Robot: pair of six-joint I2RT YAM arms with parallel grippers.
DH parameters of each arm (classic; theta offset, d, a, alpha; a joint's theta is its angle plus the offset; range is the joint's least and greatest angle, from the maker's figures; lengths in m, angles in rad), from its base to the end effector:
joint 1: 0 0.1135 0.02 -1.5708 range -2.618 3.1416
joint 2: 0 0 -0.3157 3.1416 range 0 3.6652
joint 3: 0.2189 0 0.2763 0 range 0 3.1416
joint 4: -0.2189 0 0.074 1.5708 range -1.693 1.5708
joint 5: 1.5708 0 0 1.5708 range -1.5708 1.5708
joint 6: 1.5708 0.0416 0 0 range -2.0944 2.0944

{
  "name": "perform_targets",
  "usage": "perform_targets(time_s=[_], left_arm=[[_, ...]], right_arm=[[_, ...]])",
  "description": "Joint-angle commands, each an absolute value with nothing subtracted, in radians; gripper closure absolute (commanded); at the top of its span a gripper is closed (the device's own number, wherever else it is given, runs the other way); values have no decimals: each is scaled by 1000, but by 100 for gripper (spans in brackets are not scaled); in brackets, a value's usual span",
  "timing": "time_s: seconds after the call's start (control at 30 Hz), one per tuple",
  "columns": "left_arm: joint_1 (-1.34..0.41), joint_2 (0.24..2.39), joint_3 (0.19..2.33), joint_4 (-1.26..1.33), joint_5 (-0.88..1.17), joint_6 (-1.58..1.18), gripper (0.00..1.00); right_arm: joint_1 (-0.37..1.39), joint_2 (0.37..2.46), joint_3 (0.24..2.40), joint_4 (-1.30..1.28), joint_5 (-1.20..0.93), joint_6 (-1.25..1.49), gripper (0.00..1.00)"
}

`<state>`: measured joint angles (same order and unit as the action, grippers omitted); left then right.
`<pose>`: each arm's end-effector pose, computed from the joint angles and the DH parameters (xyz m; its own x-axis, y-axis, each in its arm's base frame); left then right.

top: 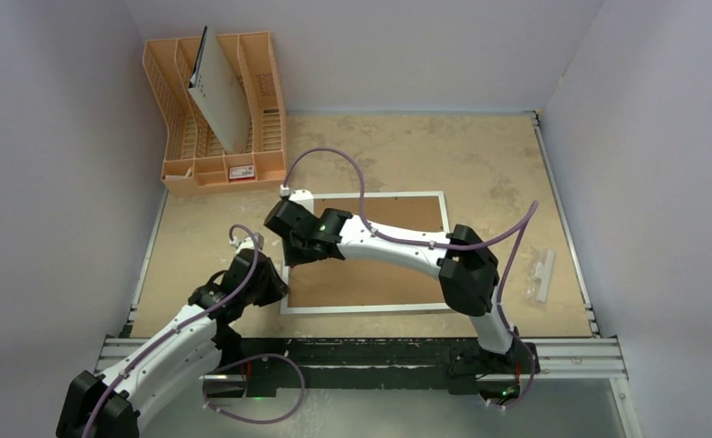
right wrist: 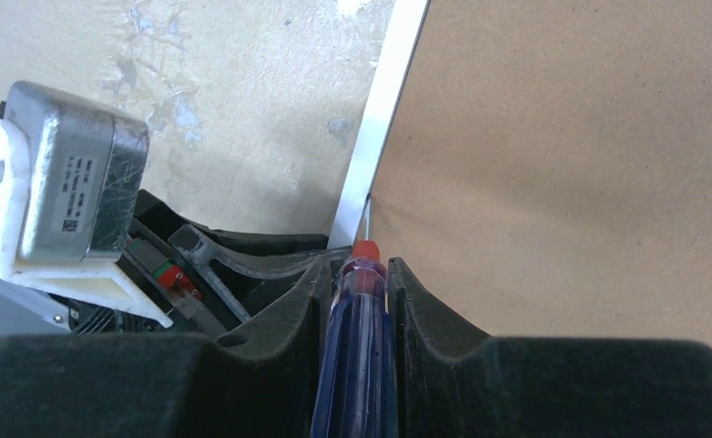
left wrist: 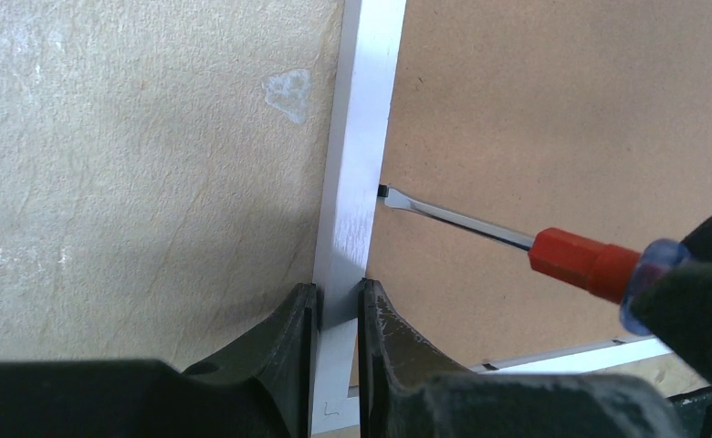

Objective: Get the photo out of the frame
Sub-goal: Release the photo frame item from the photo frame.

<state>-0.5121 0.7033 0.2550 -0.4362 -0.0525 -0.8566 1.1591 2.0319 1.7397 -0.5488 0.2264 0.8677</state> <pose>0.1070 -0.0576 0.1655 -0.7896 -0.4218 -0.4457 -0.2080 0.8673 -0.4522 0.2136 0.4658 0.2906 -0.8284 -0.0395 -0.5587 -0.3112 0.8619 0.4004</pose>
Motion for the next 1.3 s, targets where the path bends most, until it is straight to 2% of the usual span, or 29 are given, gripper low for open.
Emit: perform_targets(time_s=[0.0, 0.33, 0.53, 0.63, 0.83, 1.03, 1.27], left_arm=[[-527, 703, 236, -427, 8, -897, 100], [-527, 700, 233, -423, 5, -894, 100], [-527, 700, 237, -427, 2, -894, 100], [-528, 690, 243, -431, 2, -892, 99], [-527, 649, 264, -437, -9, -904, 80], [-528, 647, 293, -442, -27, -909, 59], [-527, 628, 390, -495, -71, -886, 52]], right_arm=[[1226, 2076, 1836, -477, 204, 951, 100], [1239, 2147, 1977, -552, 260, 901, 100], [1230, 2120, 1982, -590, 271, 864, 100], [1193, 2049, 1912, -580, 284, 858, 100], [1031, 1849, 1575, -375, 173, 880, 100], [923, 1751, 1391, -222, 53, 895, 100], [840, 1694, 1221, -11, -98, 921, 100]])
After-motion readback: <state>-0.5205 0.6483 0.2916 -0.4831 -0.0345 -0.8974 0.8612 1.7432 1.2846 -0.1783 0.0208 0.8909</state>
